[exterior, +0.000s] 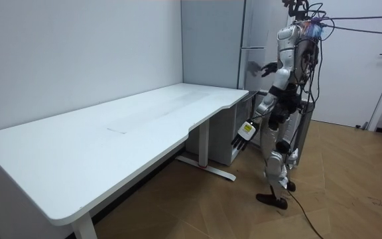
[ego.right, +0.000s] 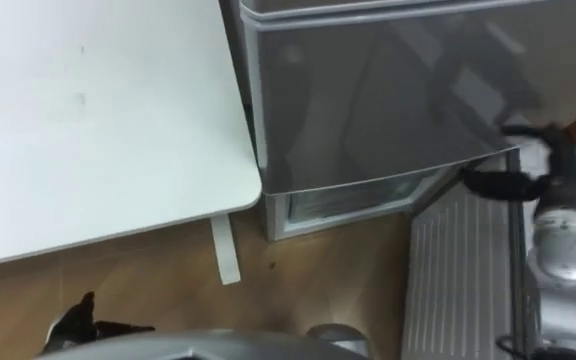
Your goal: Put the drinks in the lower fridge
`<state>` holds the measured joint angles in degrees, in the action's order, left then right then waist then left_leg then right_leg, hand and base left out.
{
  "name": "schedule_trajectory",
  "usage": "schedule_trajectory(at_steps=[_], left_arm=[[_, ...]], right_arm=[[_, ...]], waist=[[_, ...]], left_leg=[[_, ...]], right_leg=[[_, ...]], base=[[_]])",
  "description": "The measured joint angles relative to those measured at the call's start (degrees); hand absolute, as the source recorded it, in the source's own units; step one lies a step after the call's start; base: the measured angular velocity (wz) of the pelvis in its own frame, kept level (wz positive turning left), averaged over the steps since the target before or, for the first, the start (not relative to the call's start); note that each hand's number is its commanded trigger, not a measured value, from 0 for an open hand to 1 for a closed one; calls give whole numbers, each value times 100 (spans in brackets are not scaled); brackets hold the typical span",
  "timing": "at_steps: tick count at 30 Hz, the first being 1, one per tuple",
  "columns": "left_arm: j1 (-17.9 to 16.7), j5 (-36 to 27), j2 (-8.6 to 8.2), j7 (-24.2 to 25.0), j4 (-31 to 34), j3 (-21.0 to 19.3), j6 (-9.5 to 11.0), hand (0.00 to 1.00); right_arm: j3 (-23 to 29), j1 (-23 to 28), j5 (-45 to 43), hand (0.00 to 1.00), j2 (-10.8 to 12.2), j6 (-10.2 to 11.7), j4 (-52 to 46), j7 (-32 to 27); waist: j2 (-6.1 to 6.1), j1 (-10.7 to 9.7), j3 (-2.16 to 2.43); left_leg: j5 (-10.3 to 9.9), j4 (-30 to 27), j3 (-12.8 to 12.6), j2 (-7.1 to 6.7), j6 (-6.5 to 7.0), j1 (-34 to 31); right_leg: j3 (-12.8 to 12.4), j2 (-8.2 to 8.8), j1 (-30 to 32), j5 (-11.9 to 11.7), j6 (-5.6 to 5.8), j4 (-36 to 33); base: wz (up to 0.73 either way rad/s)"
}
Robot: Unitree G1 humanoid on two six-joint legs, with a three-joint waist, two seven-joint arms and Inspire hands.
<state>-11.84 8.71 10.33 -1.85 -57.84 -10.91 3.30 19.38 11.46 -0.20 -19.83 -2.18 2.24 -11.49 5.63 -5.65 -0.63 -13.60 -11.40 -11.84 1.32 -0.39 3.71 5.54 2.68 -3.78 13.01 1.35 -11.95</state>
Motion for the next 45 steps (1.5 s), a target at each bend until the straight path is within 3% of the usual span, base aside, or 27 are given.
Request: schedule_trajectory(at_steps=[2, 4, 9, 15, 23, 27, 36, 45], left_arm=[[-34, 105, -8, 4, 93, 0, -19, 0], [-39, 101, -5, -8, 112, 0, -21, 0], [-108, 93, -4, -35, 168, 6, -46, 0], [-161, 96, -25, -35, 197, 115, -187, 0], [-154, 87, -25, 21, 260, 224, -349, 0], [-109, 96, -6, 52, 262, 220, -371, 0], [-81, 98, -4, 136, 272, 262, -587, 0], [-19, 106, 5, 167, 330, 318, -707, 0]], right_arm=[[282, -103, -13, 0, -31, 308, -122, -257], [439, -133, -7, 0, -34, 420, -192, -438], [721, -113, 7, 0, -37, 584, -364, -948], [783, -95, -4, 0, -36, 583, -107, -1392], [782, 207, 167, 0, -18, 422, 1215, -1556], [783, 209, 458, 0, 82, 390, 1830, -1548], [766, 384, 922, 0, 492, 301, 2051, -1355], [410, 449, 1370, 0, 516, 143, 2627, -755]], waist=[[24, -28, 28], [51, -33, 57], [-31, -54, 79], [-127, -93, 67], [-63, -171, 69], [32, -192, 63], [3, -219, 74], [-68, -211, 76]], left_leg=[[0, 0, -4, 8, 0, -4], [0, 2, -36, 8, 0, 4], [-1, 1, -43, 9, 1, 19], [9, 11, -54, 14, 16, 71], [28, 70, -60, 5, 25, 98], [28, 74, -80, 8, 24, 101], [27, 100, -148, 15, 25, 95], [28, 123, -152, 23, 25, 82]], right_leg=[[-42, -17, -7, -34, 5, 43], [-70, -16, 4, -36, 8, 41], [-69, -17, 9, -40, 11, 39], [-71, -18, -16, -48, 3, 22], [-156, -26, -26, -50, 4, 29], [-168, -30, -34, -51, 4, 33], [-215, -42, 57, -73, 7, 19], [-247, -52, 89, -98, 8, 32]], base=[[-4], [-2], [0], [-1], [-3], [-1], [-4], [-1]])
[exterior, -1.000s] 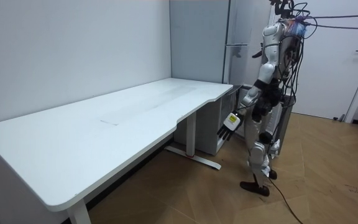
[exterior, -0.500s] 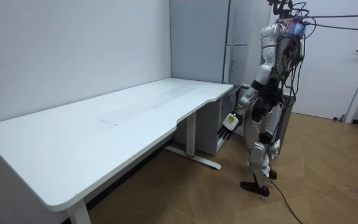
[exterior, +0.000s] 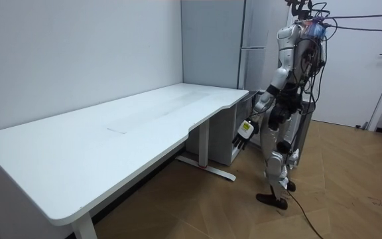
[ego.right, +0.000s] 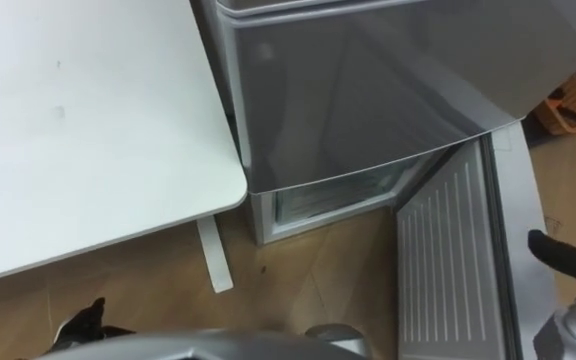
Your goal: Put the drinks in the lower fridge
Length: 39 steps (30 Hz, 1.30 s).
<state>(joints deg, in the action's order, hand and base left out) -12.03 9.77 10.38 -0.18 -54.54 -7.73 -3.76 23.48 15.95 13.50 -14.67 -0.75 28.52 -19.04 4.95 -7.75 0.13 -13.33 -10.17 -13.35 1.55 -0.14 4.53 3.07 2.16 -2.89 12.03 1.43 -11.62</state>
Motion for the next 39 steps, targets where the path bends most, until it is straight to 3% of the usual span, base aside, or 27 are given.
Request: schedule_trajectory(at_steps=[10, 15, 18, 26, 31, 39], left_arm=[[-7, -4, 24, 85, -38, 114, 9, 0], [-3, -4, 57, 87, -64, 121, 8, 0], [-8, -5, 65, 86, -57, 121, 5, 0], [4, -10, 123, 85, -59, 128, 5, 0], [13, -8, 141, 132, -81, 330, 6, 0], [236, -39, 134, 310, -206, 768, 189, 0]], right_arm=[[-199, -118, 77, 0, 39, 1, 873, 490], [-228, -112, 287, 0, 55, 1, 933, 558], [-230, -95, 327, 0, 99, 2, 933, 595], [-325, -75, 826, 0, 156, 3, 923, 852], [-772, 106, 1361, 0, 153, -56, 150, 1428], [-1624, 221, 1812, 0, 125, 43, -496, 2443]], waist=[[24, 3, 10], [45, 13, 0], [46, 14, 27], [92, 22, 10], [-31, 80, 9], [-244, 96, 1]], left_leg=[[1, -41, -15, 0, 1, 14], [1, -55, -37, 10, 2, 17], [1, -45, -39, 12, 2, 9], [0, -37, -58, 25, 1, 13], [-10, -26, -238, 107, -13, 11], [-11, -115, -221, 155, -29, -43]], right_leg=[[-75, -3, -11, -14, -1, -2], [-119, -16, -11, -16, -3, 30], [-128, -23, -19, -32, 0, 101], [-125, -34, -26, -74, -9, 88], [-302, -122, 8, -170, -45, 82], [-294, -151, 9, -242, -67, 78]], base=[[-1], [-1], [0], [-2], [-20], [-3]])
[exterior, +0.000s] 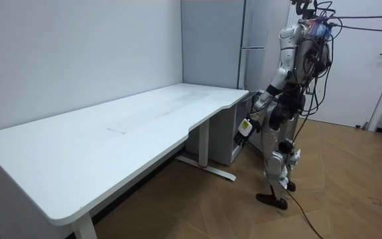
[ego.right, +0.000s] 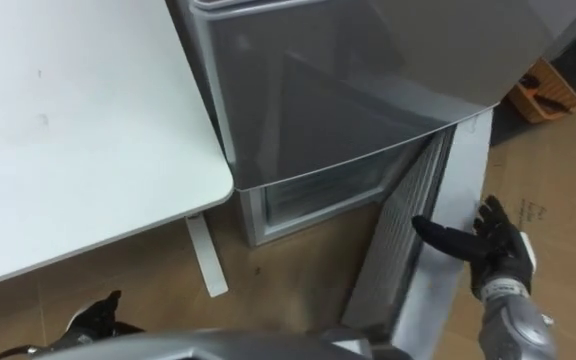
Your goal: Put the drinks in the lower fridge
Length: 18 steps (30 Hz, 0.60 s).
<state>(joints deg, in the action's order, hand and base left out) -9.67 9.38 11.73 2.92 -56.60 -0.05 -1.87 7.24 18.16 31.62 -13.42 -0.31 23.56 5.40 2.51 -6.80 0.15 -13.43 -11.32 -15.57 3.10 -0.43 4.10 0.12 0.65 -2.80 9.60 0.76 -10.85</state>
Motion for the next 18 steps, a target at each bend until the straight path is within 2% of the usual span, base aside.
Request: schedule_trajectory(at_steps=[1, 5, 12, 18], left_arm=[[46, -58, -25, -1, -22, 91, 27, 0], [130, -91, -46, -14, -81, 194, 74, 0], [181, -144, -41, -136, -89, 454, 112, 0], [147, -140, -36, -241, -82, 462, 207, 0]], right_arm=[[61, 0, 92, 0, -12, 20, 20, -39], [9, -4, 437, 0, -14, 36, 16, 40], [2, -2, 443, 0, -14, 37, 17, 33], [-60, -3, 450, 0, -14, 89, -2, -54]], waist=[[-18, 89, 19], [-21, 184, 15], [-5, 211, 14], [29, 283, 8]], left_leg=[[-1, 5, -58, -13, 11, -6], [6, 2, -150, 13, 16, -37], [7, 4, -154, 16, 14, -40], [7, 1, -173, 17, 15, -91]], right_leg=[[-34, 10, 34, -20, 19, 1], [-90, -10, 106, -69, 9, 6], [-89, -12, 108, -74, 7, 8], [-82, -14, 176, -93, 10, 2]], base=[[-10], [-14], [-1], [-1]])
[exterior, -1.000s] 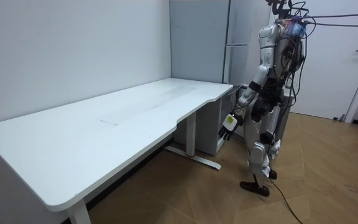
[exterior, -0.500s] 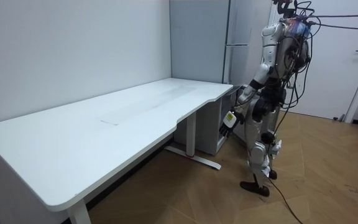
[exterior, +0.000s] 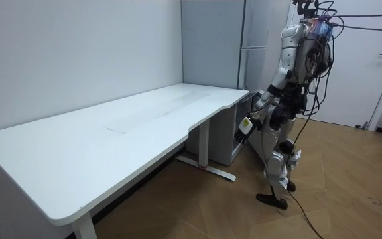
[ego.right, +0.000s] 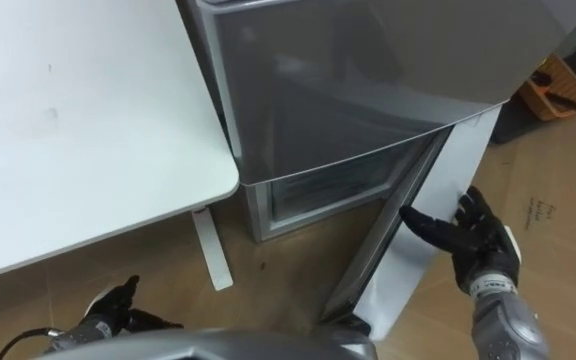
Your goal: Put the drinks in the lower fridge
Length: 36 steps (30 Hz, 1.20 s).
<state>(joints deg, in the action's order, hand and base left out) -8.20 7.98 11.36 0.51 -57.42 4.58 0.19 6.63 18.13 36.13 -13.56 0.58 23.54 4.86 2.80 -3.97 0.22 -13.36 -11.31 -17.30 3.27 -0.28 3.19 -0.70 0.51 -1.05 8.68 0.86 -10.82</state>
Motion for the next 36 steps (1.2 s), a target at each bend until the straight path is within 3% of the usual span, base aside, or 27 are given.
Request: schedule_trajectory(at_steps=[9, 12, 19, 23, 25, 29, 31, 36], left_arm=[[-11, -64, 0, 17, 8, 8, 81, 0], [-47, -160, 40, 35, -24, 21, 199, 0], [305, -258, 176, 135, -176, 406, 268, 0], [509, -387, 170, 132, -240, 782, 266, 0], [515, -399, 122, 156, -268, 907, 266, 0], [487, -408, 72, 216, -228, 926, 303, 0], [443, -403, 60, 217, -224, 922, 362, 0], [471, -405, 54, 175, -223, 942, 389, 0]], right_arm=[[-59, 1, -5, 0, 5, 39, 1, -106], [-92, 1, 144, 0, -6, 72, 1, -138], [-465, -283, 886, 0, -24, 566, 18, -96], [-954, -872, 1120, 0, -33, 762, 327, 137], [-1251, -1092, 1249, 0, -39, 731, 449, 494], [-1925, -1140, 1274, 0, 53, 464, 341, 962], [-2120, -1016, 1448, 0, 111, 453, 234, 1092], [-2409, -992, 1436, 0, 124, 320, 240, 1233]], waist=[[-20, 52, -29], [-30, 66, -32], [-155, 163, -27], [-271, 129, -75], [-380, 121, -62], [-427, 120, -48], [-415, 115, -43], [-303, 128, -50]], left_leg=[[-1, -5, -6, 2, 1, -9], [0, -14, -7, 3, 3, -55], [98, -231, -27, 5, 115, -820], [177, -219, -59, -11, 153, -965], [192, -198, -37, -11, 145, -970], [275, -121, 84, -44, 128, -966], [367, -29, 177, -112, 140, -930], [373, 0, 258, -142, 145, -851]], right_leg=[[22, 0, 7, -11, 3, 1], [16, 0, 39, -25, 4, 2], [-1, 36, 799, -204, 30, -116], [-44, 44, 973, -304, 43, -122], [-19, 41, 945, -313, 37, -106], [67, 55, 920, -285, 15, -81], [142, 104, 920, -253, 28, -79], [227, 130, 793, -243, 44, -15]], base=[[0], [0], [-1], [-4], [6], [18], [21], [9]])
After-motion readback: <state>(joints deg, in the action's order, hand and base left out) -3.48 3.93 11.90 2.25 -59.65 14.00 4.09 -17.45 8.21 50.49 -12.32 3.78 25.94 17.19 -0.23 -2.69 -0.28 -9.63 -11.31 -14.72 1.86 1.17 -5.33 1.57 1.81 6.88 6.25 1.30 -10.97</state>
